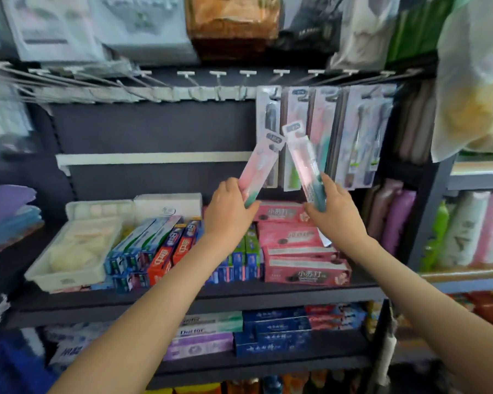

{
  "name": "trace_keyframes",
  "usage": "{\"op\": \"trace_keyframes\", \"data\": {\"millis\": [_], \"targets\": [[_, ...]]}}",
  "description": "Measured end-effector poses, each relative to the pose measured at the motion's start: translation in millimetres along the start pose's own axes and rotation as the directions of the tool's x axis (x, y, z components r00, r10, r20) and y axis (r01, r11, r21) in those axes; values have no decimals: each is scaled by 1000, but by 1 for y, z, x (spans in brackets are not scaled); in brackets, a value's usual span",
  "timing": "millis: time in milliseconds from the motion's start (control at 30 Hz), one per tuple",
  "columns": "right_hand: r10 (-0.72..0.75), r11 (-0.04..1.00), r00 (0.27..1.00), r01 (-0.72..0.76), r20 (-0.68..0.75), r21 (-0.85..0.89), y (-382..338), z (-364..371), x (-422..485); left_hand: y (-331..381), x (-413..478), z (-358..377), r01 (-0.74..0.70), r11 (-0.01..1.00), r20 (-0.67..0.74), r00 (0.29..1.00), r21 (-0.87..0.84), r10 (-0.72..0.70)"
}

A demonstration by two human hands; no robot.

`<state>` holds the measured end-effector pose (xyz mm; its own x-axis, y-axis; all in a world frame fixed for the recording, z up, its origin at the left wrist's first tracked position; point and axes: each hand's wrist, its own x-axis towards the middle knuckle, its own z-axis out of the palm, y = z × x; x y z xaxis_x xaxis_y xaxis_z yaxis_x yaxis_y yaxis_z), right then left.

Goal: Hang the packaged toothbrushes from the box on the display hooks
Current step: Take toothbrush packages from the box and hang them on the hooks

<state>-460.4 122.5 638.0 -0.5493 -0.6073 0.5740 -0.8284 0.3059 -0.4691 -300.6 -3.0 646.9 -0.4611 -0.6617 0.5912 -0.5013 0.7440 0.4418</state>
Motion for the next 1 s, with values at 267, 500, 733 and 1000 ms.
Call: {"op": "trace_keyframes", "data": {"millis": [267, 500, 733, 1000], "targets": [[-82, 985, 993, 68, -80, -161, 57, -34, 76, 45, 49, 36, 23, 996, -42, 999, 87, -19], [-32, 985, 997, 19, -71, -170, 60, -26, 117, 57, 75, 37, 84, 995, -86, 993, 58, -79], [105, 987, 994, -107, -20, -123, 44, -11, 130, 67, 79, 55, 104, 994, -43, 994, 17, -103], [160, 980, 987, -161, -17, -115, 30, 4, 137, 66, 85, 62, 100, 995, -45, 994, 3, -100]]}}
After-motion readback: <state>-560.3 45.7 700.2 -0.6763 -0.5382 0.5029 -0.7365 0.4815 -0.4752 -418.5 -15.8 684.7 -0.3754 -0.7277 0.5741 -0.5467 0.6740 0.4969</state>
